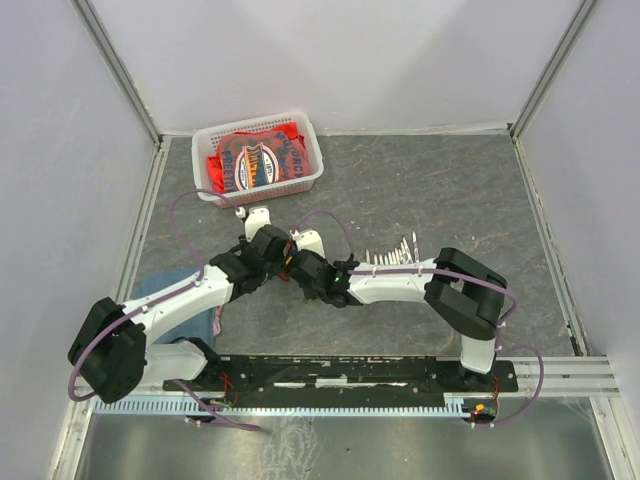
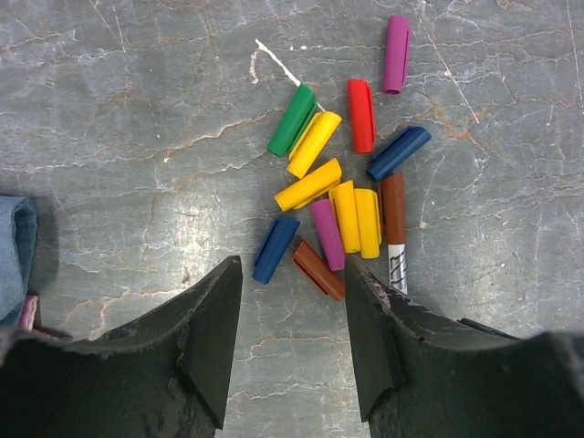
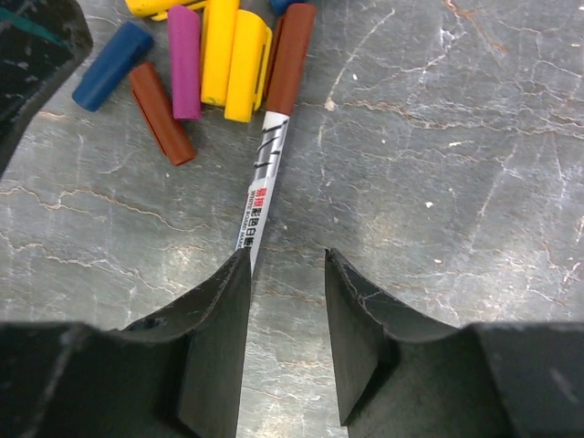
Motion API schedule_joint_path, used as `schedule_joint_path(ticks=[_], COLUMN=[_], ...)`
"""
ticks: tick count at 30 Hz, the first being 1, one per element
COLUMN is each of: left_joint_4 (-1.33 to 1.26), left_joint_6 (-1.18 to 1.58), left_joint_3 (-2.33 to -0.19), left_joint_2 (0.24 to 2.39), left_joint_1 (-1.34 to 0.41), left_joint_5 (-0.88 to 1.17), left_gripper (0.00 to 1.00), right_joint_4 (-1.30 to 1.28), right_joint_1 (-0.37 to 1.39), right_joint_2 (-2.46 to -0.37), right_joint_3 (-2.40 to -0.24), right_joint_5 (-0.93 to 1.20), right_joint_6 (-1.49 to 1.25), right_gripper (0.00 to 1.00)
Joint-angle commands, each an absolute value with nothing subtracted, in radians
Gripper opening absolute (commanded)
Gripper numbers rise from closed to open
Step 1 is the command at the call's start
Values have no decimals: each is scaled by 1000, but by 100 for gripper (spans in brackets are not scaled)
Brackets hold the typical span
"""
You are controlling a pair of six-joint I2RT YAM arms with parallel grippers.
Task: Open the pen caps
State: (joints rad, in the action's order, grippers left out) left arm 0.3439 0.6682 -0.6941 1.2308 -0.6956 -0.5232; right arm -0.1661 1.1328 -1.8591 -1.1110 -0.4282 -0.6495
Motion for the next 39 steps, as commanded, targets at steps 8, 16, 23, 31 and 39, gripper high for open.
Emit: schedule_joint_path(ticks=[8, 16, 23, 31, 39], left_joint_4=[334, 333, 329, 291, 180], left_joint_6=[698, 696, 693, 699, 739], left_joint_3=[-686, -681, -692, -709, -692], left_joint_2=[1190, 1184, 1185, 1221, 1211], left_joint_1=[-681, -680, -679, -679, -678], left_joint_5=[-561, -559, -540, -431, -269], left_gripper=[56, 56, 58, 58, 60], right_joint_4=[-147, -187, -164, -90, 2], right_joint_1=[1146, 1145, 1147, 1147, 1147], right_joint_2=[-1905, -1950, -1933, -1841, -1692], right_joint_3=[-1173, -1200, -1117, -983, -867], right_joint_5=[-417, -413, -404, -413, -438], right_joint_6=[-658, -674, -719, -769, -782], right_gripper=[45, 42, 15, 1, 1])
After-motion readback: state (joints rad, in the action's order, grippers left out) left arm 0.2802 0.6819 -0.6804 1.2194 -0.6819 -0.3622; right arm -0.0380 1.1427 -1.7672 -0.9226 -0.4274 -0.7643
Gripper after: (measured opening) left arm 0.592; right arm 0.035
